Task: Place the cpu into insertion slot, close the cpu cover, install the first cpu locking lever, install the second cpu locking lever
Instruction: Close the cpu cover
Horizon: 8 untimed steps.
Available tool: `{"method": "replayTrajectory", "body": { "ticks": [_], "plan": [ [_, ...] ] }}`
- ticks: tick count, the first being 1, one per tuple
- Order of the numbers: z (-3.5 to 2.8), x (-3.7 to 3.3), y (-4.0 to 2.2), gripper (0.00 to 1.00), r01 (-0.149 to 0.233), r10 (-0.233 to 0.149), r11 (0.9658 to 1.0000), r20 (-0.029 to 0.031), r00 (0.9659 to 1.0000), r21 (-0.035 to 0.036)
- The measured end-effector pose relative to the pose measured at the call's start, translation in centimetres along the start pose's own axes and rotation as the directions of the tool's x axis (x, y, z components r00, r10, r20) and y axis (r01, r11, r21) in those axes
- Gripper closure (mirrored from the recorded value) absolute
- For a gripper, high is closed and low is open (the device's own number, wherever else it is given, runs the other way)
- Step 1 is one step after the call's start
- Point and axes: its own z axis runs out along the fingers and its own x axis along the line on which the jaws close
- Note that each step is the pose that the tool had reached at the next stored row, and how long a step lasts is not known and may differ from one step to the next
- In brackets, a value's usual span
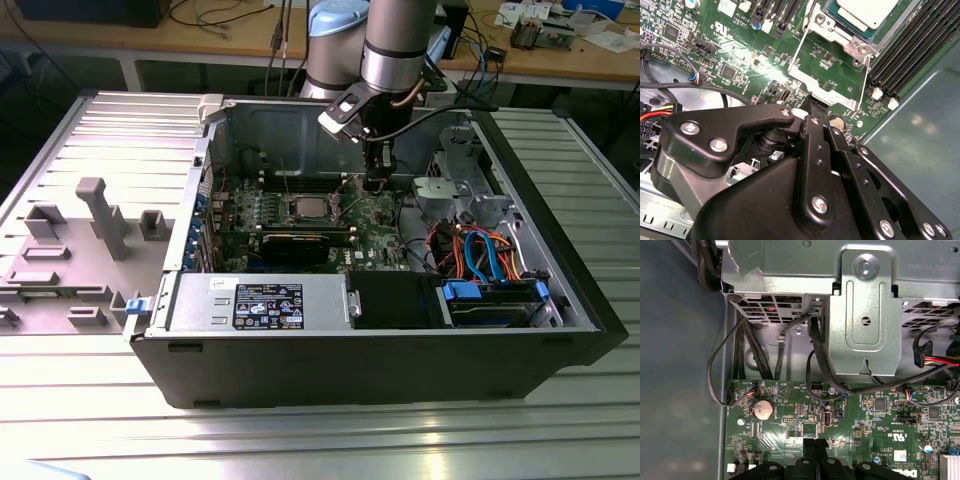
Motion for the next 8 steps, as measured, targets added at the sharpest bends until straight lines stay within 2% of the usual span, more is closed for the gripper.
{"method": "replayTrajectory", "body": {
  "ticks": [5,6,8],
  "plan": [
    [0.01,0.00,-0.06,0.89,0.000,0.000,1.0000,-0.0001,1.0000,0.0000],
    [0.01,0.01,-0.28,0.89,0.000,0.000,1.0000,0.0000,1.0000,0.0000],
    [0.02,0.01,-0.32,0.89,0.000,0.000,1.0000,0.0000,1.0000,0.0000]
  ]
}}
